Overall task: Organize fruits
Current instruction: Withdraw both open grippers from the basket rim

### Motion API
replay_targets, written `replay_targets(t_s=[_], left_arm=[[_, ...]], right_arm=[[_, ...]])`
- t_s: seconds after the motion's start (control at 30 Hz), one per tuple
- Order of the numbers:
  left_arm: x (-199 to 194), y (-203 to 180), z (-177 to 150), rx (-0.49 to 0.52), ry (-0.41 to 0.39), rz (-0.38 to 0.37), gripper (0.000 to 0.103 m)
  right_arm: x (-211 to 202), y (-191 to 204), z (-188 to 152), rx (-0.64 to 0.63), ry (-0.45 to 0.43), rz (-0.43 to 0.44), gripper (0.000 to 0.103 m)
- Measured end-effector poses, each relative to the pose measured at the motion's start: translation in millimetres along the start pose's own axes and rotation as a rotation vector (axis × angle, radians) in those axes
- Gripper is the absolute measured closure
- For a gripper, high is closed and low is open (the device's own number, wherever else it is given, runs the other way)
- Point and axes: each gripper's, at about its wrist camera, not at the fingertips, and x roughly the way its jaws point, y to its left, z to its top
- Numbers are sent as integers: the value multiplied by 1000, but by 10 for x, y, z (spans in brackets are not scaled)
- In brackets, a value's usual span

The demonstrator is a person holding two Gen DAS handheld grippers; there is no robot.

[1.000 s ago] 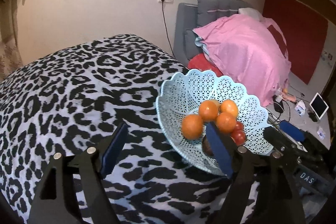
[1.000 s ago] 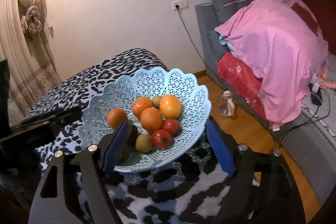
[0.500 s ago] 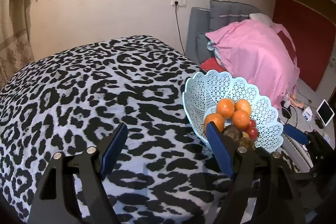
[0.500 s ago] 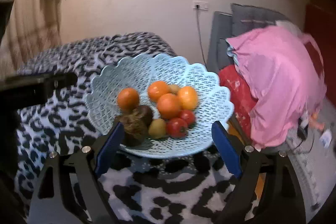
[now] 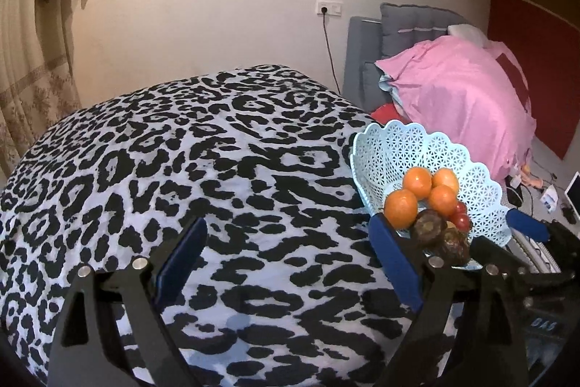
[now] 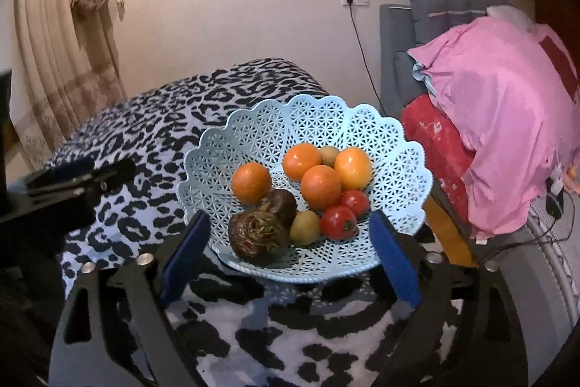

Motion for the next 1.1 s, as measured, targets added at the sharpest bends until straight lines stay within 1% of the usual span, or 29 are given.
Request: replay_targets(t_s=[0.07, 0.13, 0.33, 0.63, 1.1], left_arm=[[-17, -31, -6, 13, -5, 2, 10], [-27, -57, -9, 26, -11, 12, 10], [-45, -106, -18, 52, -15, 58, 7], [-100, -159, -7, 55, -30, 64, 7], [-120, -374, 3, 119, -44, 88, 7]], right_arm=[[-31, -38, 5, 19, -5, 1, 8], [-60, -70, 5, 36, -10, 2, 3], [-106, -92, -7, 53, -14, 3, 3], [-154, -86, -34, 34, -10, -9, 3], [-189, -162, -72, 18, -23, -36, 3]])
